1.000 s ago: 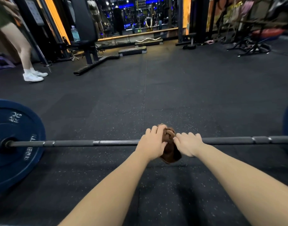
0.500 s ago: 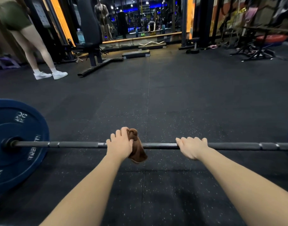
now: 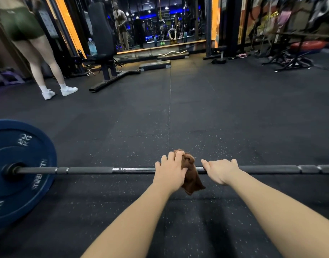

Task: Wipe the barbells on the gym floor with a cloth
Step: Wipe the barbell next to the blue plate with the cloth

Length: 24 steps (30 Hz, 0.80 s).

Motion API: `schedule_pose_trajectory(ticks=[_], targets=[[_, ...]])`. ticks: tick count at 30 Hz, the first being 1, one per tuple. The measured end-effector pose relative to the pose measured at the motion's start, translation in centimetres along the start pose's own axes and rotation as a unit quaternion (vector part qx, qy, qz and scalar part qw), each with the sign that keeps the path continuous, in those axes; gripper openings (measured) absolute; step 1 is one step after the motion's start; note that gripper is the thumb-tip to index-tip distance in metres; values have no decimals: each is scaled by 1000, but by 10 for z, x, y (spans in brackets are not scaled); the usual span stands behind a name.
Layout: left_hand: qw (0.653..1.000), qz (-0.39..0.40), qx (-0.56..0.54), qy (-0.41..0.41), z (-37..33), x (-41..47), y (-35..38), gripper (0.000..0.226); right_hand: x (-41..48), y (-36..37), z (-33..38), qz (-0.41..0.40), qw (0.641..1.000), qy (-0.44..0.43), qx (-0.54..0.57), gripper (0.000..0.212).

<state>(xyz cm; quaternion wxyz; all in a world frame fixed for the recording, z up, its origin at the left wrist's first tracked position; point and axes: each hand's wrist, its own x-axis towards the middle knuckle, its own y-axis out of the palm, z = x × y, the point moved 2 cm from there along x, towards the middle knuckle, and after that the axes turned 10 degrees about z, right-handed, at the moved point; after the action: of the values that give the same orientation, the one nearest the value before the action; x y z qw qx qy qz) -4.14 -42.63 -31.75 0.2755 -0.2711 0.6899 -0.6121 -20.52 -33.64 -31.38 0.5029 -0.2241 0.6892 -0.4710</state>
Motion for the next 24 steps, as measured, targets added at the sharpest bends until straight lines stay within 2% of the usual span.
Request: schedule_pose_trajectory(ticks=[5,11,15,17,20,22,24], targets=[[998,17,-37,-41,52,-4,-13,45,-6,2,2,-22,999,1,-32,64],[992,13,-42,-119,131,-17,-22,45,-10,7,5,-52,998,21,-21,59],[992,21,-44,-120,135,-19,-21,49,-11,6,10,-28,998,62,-12,50],[993,22,-33,-113,130,-19,-19,50,-11,-1,21,-44,996,74,-39,45],[995,24,-25,-96,131,-19,-20,51,-10,-18,72,-73,997,6,-25,59],[996,33,-29,-83,134,-18,-22,51,-7,-26,117,-55,996,-73,-8,73],[996,42,-36,-74,137,-18,-25,50,-1,-33,154,-31,993,-105,-54,82]])
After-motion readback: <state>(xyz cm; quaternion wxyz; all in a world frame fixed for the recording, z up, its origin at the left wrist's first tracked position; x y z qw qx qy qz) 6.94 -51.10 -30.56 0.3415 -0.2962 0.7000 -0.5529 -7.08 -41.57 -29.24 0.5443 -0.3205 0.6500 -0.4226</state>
